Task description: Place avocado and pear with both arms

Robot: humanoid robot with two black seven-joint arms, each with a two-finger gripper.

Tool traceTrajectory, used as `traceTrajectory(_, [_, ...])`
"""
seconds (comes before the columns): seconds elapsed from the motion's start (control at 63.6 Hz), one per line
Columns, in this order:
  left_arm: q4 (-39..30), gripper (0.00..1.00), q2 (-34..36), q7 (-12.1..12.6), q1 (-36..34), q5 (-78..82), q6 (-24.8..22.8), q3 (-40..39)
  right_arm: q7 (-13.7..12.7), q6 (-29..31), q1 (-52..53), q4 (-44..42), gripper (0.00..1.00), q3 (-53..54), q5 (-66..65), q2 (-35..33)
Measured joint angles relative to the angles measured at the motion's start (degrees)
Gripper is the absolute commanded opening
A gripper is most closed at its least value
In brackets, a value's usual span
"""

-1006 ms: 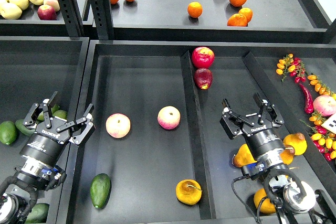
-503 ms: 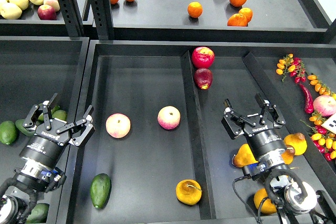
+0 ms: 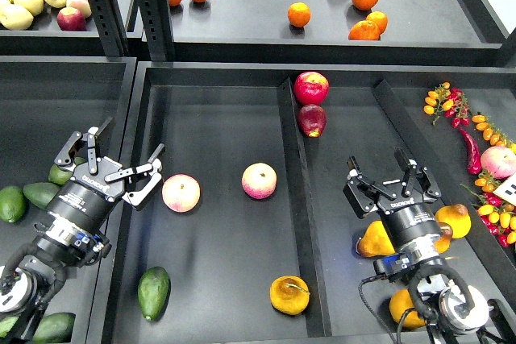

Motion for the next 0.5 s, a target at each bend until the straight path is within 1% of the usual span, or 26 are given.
traceTrajectory(0.094, [0.1,0.99,4.5,1.2,-2.7,0.7,0.2,3.3,0.0,0.0,0.3,-0.2,0.99,-0.4,0.3,0.0])
traceTrajectory(0.157, [0.2,0.99,7.3,2.6,-5.0,1.5,0.2,5.8,0.1,-0.1,0.7,-0.3,0.99,-0.6,0.3,0.0])
traceTrajectory(0.173, [0.2,0.99,9.3,4.1,-6.9,2.6,0.3,7.8,0.1,-0.1,1.2,-0.3,0.99,-0.7,0.3,0.0])
traceTrajectory(0.251, [0.3,0.99,10.8,5.4,-8.7,4.2,0.4,9.9,0.1,-0.2,1.7,-0.4,0.99,-0.8,0.3,0.0])
traceTrajectory(0.346, [0.3,0.99,11.9,6.3,-10.8,7.1,0.8,12.7,0.1,-0.3,2.6,-0.5,0.99,-0.9,0.3,0.0])
traceTrajectory(0.503, [-0.3,0.99,14.2,6.6,-13.1,10.4,2.3,17.0,0.1,-0.3,4.2,-1.3,0.99,-1.3,0.4,0.0])
